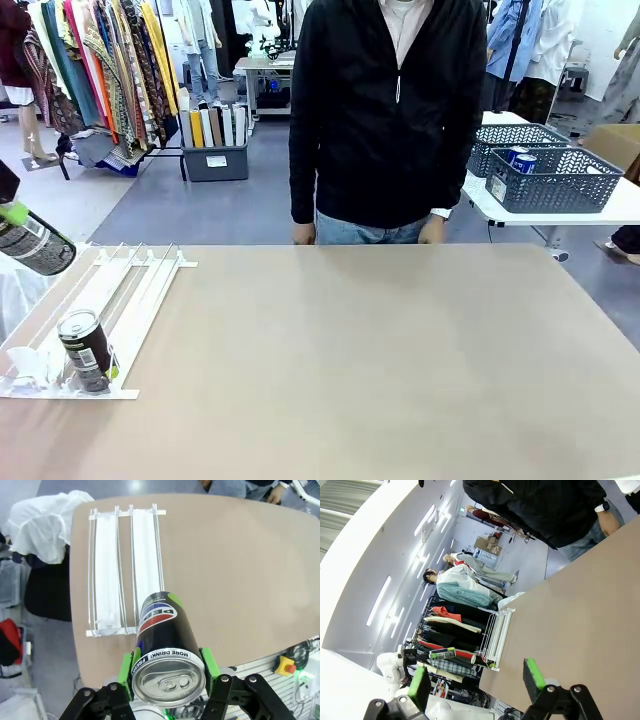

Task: Retrieve and store the cans from the dispenser.
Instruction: Pick up one can from the Automatic Can Dispenser and place it in the middle of the table.

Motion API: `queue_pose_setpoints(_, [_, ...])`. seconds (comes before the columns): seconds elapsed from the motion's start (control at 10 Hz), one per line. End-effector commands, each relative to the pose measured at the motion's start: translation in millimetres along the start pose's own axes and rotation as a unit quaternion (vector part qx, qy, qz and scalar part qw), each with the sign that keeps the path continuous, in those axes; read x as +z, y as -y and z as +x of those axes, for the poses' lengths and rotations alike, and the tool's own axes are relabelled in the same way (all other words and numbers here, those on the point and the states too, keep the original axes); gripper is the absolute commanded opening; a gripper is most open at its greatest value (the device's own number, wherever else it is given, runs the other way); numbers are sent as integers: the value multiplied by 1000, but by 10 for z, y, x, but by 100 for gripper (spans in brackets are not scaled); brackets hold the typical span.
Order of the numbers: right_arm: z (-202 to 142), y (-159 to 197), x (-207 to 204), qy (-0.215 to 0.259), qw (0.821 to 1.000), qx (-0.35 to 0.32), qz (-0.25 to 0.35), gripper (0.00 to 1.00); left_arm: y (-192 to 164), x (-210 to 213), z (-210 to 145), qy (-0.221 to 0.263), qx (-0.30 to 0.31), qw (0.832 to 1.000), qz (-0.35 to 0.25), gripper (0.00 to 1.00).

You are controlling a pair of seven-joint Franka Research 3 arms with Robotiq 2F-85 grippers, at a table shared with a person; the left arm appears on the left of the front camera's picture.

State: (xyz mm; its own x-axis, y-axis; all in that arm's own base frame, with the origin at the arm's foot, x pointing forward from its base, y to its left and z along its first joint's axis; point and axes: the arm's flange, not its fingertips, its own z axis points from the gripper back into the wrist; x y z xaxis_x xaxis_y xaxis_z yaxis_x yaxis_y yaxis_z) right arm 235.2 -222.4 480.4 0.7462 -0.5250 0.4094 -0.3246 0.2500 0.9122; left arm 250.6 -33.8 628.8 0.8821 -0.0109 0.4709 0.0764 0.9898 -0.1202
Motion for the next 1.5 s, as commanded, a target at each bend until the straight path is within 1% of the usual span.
queue_pose_setpoints(0.0, [29,-26,-18,10,1000,5,11,100,67,113,18,7,-9,1000,10,0])
queue_pose_setpoints(0.2, [29,-26,-18,10,1000,5,11,100,67,113,18,7,-9,1000,10,0])
queue_pose_setpoints(0.3, [29,-26,-18,10,1000,5,11,100,74,18,-7,-1,-8,1000,5,0])
queue_pose_setpoints(0.4, [29,-26,-18,10,1000,5,11,100,231,-44,113,11,-29,1000,-6,0])
queue_pose_setpoints(0.5, [29,-26,-18,10,1000,5,11,100,437,-153,342,15,-59,998,-27,0])
queue_pose_setpoints(0.6, [29,-26,-18,10,1000,5,11,100,883,-503,785,-4,-97,994,-45,0])
queue_pose_setpoints(0.7, [29,-26,-18,10,1000,5,11,100,1216,-890,1075,-35,-132,989,-58,0])
queue_pose_setpoints(0.8, [29,-26,-18,10,1000,5,11,100,1668,-1364,1306,-79,-167,980,-69,0])
queue_pose_setpoints(0.9, [29,-26,-18,10,1000,5,11,100,2131,-1802,1406,-117,-206,968,-81,0])
queue_pose_setpoints(1.1, [29,-26,-18,10,1000,5,11,100,3058,-2544,1426,-157,-276,946,-66,0])
queue_pose_setpoints(1.3, [29,-26,-18,10,1000,5,11,100,3556,-2926,1382,-183,-322,927,-59,0])
queue_pose_setpoints(1.4, [29,-26,-18,10,1000,5,11,100,3698,-3033,1332,-195,-343,917,-65,0])
